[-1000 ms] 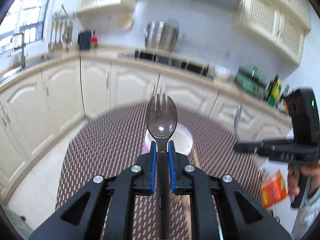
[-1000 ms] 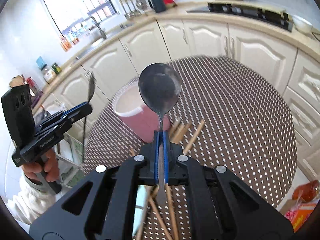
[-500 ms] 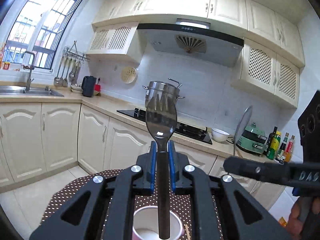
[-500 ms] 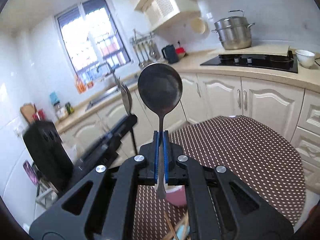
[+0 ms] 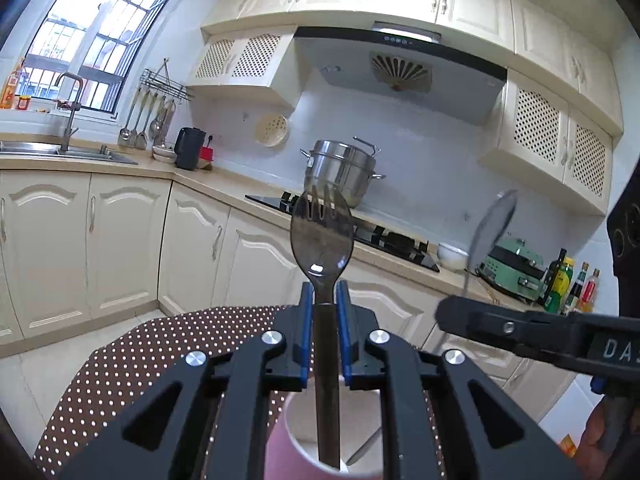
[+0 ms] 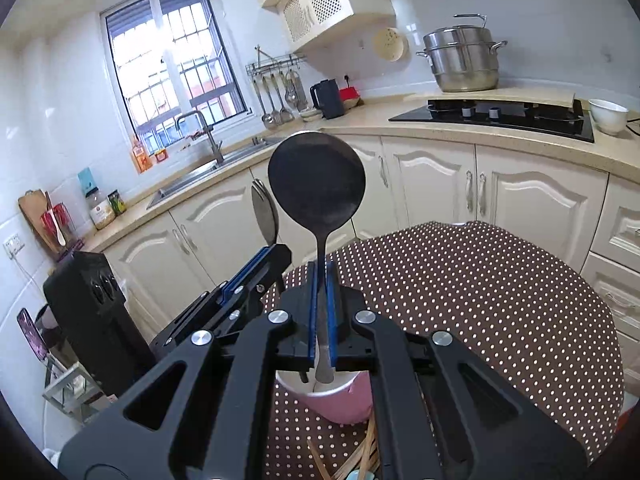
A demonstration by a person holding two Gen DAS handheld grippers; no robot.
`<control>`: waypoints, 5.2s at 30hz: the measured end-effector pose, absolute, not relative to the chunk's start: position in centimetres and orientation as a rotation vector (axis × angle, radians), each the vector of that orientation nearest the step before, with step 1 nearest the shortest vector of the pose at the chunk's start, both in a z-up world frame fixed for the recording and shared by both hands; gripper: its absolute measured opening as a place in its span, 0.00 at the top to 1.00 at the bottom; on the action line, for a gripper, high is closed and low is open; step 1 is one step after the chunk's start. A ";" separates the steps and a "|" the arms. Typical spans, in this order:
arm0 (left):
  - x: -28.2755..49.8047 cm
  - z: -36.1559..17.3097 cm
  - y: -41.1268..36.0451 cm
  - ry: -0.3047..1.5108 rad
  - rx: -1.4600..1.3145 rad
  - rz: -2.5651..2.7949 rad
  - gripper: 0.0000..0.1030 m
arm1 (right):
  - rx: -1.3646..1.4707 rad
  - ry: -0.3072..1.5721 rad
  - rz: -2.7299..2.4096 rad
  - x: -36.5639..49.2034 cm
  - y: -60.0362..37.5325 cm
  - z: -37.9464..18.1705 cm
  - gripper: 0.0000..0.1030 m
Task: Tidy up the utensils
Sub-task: 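Drop the fork into the pink cup with the left tool while the right tool drops the spoon in, then grasp a wooden chopstick with the left tool while the right tool grasps another chopstick, then lift and drop the chopstick into the pink cup with the left tool while the right tool does likewise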
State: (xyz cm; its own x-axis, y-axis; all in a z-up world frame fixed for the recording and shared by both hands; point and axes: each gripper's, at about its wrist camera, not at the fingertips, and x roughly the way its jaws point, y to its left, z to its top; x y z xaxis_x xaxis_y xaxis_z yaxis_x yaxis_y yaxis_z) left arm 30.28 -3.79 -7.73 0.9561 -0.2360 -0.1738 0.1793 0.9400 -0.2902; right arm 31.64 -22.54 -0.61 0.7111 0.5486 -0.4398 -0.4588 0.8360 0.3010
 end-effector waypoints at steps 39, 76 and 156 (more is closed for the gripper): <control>22.8 -6.0 0.0 0.279 -0.293 -0.170 0.25 | 0.164 0.565 0.490 29.8 -22.6 -3.5 0.39; 20.9 -14.1 -4.4 0.919 -0.212 -0.284 0.23 | -0.081 0.994 0.480 25.0 -29.3 -12.8 0.57; 21.4 -7.2 -7.6 0.785 -0.259 -0.331 0.94 | -0.060 0.938 0.537 26.5 -27.9 -9.5 0.94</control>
